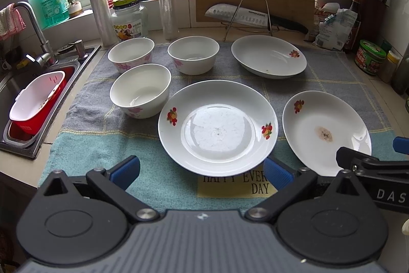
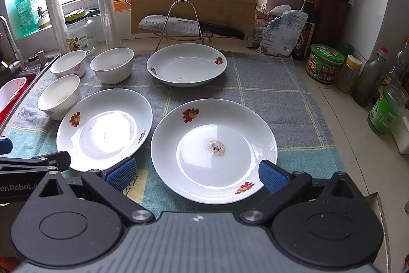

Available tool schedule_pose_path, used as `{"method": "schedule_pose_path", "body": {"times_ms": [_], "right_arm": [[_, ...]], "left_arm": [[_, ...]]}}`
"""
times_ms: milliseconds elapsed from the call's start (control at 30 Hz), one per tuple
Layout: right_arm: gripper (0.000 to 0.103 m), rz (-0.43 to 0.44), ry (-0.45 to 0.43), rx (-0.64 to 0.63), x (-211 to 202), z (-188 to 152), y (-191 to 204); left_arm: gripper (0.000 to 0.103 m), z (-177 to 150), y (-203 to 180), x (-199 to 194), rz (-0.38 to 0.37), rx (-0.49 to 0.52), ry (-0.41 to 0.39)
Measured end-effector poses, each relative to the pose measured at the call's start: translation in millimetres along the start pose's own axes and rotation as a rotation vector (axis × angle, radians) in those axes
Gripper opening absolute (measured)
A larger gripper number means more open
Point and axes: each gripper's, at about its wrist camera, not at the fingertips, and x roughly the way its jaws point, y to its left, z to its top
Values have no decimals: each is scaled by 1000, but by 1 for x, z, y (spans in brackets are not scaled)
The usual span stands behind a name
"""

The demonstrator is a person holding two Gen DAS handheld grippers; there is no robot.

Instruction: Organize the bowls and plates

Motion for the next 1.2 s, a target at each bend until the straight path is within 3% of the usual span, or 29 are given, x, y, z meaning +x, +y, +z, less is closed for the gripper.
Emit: {"method": "schedule_pose_path", "body": {"times_ms": [1200], "right_arm": [[103, -4, -8, -12, -2, 0, 2]], "left_arm": [[102, 1, 3, -1, 0, -20, 16]]}}
